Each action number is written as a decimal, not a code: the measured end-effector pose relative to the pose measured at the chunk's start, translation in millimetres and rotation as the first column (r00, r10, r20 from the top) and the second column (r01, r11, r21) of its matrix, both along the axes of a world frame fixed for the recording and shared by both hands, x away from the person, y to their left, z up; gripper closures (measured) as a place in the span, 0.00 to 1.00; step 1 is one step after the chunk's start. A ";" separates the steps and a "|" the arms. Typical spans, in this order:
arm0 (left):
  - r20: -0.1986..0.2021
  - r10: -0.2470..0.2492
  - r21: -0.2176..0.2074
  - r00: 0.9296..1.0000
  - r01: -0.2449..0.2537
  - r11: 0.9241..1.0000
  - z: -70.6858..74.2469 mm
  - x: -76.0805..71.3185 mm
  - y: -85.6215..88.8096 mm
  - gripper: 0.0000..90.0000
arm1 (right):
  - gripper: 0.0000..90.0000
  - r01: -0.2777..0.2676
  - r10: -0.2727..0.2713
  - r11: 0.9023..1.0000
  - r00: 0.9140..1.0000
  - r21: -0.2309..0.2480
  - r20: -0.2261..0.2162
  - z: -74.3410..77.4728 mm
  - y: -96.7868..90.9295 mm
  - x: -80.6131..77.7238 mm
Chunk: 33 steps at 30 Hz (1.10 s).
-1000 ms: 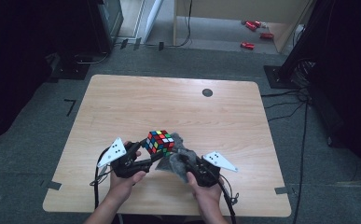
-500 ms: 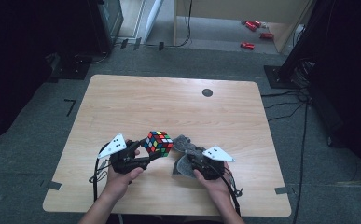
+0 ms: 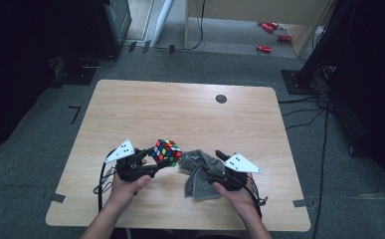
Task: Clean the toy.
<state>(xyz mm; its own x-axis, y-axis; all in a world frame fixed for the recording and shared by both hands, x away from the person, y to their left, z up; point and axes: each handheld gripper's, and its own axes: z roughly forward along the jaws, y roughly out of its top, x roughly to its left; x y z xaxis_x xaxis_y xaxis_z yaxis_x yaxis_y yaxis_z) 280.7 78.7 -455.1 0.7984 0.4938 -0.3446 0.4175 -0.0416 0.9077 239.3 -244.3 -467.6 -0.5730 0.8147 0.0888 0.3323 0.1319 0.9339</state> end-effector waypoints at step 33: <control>-0.288 -0.233 0.034 0.929 0.253 0.967 -2.8 8.5 -29.2 0.38 | 0.29 -0.175 0.225 0.962 0.943 -0.211 0.245 -7.7 62.6 -34.6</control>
<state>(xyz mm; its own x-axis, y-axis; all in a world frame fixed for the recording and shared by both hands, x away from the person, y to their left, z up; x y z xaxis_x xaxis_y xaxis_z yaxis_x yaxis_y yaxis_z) 289.2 49.5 -457.9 0.7732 0.3276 -0.5430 0.6230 -0.2323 0.7470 204.7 -181.7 -475.3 -0.7077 0.6686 -0.2283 0.0255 0.3472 0.9375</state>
